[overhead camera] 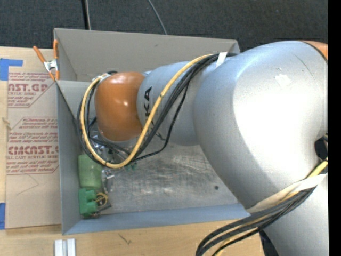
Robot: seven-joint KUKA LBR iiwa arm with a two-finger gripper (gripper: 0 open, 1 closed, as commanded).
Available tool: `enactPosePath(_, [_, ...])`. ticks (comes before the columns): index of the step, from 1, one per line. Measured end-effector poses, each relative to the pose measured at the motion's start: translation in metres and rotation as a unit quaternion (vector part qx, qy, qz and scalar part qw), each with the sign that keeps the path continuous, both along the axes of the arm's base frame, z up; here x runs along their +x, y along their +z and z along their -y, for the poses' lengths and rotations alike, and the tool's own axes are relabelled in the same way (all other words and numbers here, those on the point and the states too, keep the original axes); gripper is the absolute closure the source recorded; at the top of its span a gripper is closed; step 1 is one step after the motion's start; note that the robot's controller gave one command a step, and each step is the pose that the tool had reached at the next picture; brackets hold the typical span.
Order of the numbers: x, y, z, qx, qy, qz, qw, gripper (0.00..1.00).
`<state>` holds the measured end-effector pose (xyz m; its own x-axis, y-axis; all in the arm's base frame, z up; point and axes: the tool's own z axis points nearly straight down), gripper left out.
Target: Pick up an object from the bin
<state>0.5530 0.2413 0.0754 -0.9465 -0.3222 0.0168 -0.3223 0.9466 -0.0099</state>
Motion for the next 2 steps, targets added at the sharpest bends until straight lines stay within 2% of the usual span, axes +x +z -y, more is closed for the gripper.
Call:
enactPosePath(1, [0.001,0.001,0.001,0.000,0.000,0.0019,1.0000,1.00])
enactPosePath(2, [0.007,0.177,0.012,0.009,0.000,0.0112,0.9999,1.00])
